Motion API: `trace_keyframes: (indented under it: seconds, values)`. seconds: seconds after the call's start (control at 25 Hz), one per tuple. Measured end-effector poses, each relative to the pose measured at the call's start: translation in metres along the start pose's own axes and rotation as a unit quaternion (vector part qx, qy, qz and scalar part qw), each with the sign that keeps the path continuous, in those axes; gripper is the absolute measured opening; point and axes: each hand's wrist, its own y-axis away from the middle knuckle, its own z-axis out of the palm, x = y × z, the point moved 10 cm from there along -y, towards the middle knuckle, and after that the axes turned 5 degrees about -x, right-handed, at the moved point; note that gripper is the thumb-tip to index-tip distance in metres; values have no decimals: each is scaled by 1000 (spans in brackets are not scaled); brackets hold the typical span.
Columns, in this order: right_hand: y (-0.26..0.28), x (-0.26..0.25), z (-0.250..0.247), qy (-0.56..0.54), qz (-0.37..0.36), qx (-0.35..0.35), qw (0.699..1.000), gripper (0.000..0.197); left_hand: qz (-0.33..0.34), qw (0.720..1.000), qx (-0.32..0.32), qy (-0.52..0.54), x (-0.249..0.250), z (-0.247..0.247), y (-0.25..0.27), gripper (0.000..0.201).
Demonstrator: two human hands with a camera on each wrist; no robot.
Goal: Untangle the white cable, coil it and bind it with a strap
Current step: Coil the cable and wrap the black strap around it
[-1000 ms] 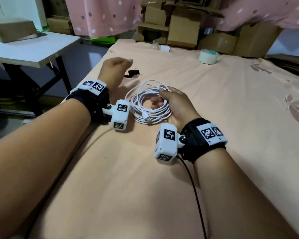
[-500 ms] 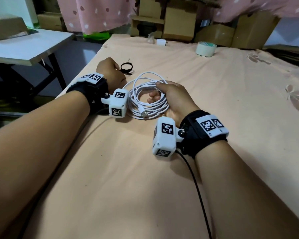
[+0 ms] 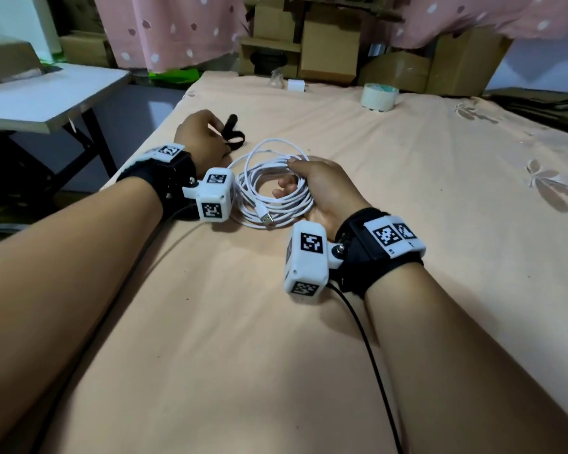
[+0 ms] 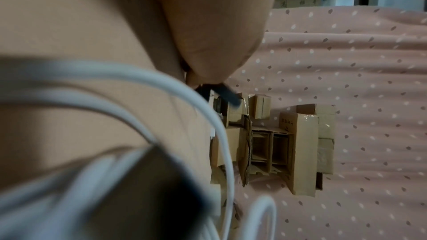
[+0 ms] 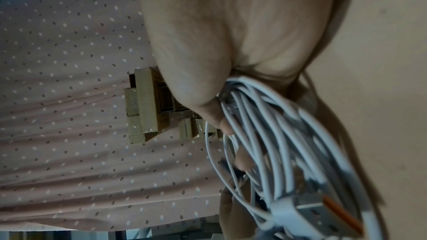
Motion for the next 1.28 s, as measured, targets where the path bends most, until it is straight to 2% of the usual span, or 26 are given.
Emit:
trace_keyframes:
  seconds: [0.12, 0.2, 0.24, 0.36, 0.52, 0.68, 0.8, 0.96, 1.08, 1.16, 1.28]
  values:
    - [7, 0, 2, -4, 2, -5, 1000, 11, -40, 991, -29, 125, -11, 0, 16, 32]
    - [14, 0, 4, -6, 7, -7, 1000, 10, -31, 979, -32, 199, -8, -4, 37, 22]
    - [18, 0, 5, -11, 9, -7, 1000, 9, -17, 979, -24, 202, -3, -10, 50, 17]
    - [31, 2, 3, -28, 16, 0, 999, 11, 5, 982, -5, 191, 5, -22, 85, 22]
    - [50, 4, 1, -37, 23, -4, 999, 13, -26, 959, -10, 280, -2, -27, 114, 16]
    - [61, 3, 1, -41, 22, -7, 999, 13, -57, 974, -33, 219, 2, -27, 128, 32]
    - [58, 7, 2, -32, 35, -10, 999, 11, -98, 969, -59, 219, 1, -24, 127, 23]
    - [50, 7, 3, -10, 50, -28, 998, 13, -4, 983, -78, 164, 12, -18, 116, 39]
    - [43, 7, 5, 5, 50, -40, 998, 10, 21, 983, -84, 162, 15, -15, 109, 40]
    - [37, 7, 4, 10, 49, -38, 998, 9, 36, 981, -93, 166, 20, -12, 107, 35]
    - [30, 7, 4, -1, 49, -37, 998, 4, 23, 977, -93, 193, 21, -11, 107, 19]
